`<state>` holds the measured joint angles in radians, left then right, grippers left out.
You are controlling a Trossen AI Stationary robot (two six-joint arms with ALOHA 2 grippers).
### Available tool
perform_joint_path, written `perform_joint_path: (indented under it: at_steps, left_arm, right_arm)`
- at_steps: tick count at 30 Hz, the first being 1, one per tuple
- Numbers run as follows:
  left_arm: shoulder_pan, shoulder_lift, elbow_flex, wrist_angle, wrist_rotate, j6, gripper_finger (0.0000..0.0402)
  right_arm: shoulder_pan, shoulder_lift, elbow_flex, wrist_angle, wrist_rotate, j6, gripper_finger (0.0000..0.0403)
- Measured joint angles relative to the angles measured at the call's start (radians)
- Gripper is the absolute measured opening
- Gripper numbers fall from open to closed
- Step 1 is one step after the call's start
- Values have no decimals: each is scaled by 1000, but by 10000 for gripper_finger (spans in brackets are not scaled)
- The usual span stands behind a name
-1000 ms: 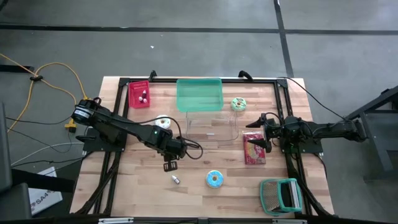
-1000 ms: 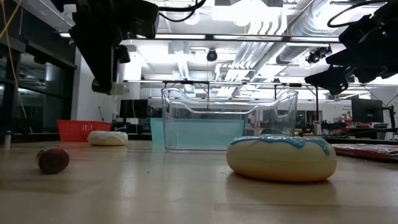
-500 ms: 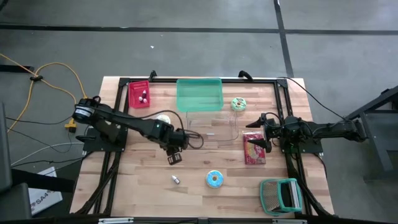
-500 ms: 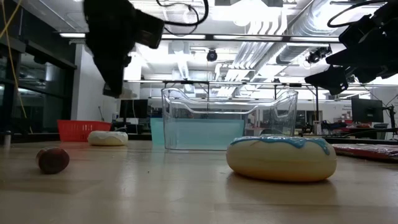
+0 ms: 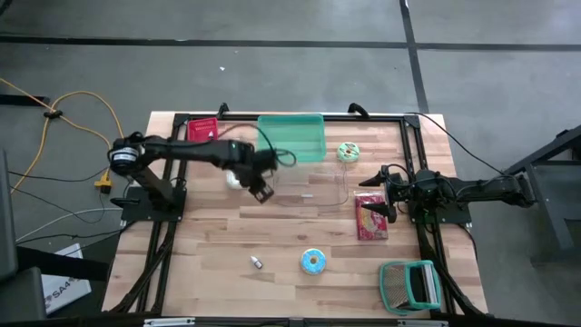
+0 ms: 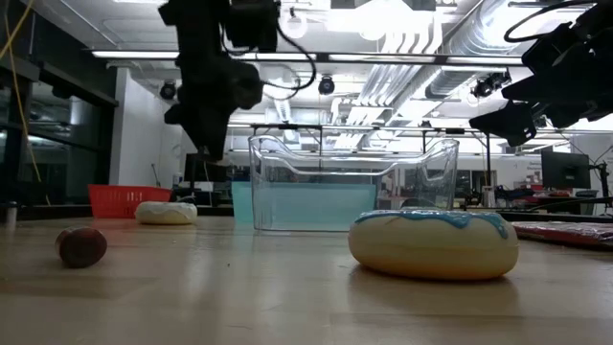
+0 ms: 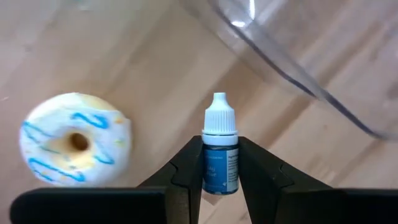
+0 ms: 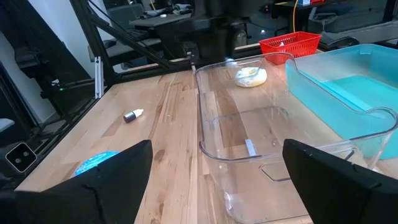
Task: Pick & Place Food Item
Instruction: Put the blue food coloring bottle into the red bin
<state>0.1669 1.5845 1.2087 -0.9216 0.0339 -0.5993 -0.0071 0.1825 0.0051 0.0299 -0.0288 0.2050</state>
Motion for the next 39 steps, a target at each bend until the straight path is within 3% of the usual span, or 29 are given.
perform_joint_path:
  at_steps: [20,39]
  left_arm:
    - [469,-83,0,-184,7,84,81]
    - [763,-97,0,-228,-86,-41,81]
  right_arm:
    - [0,0,0,-1,0,0,350]
    - [0,0,0,-2,0,0,350]
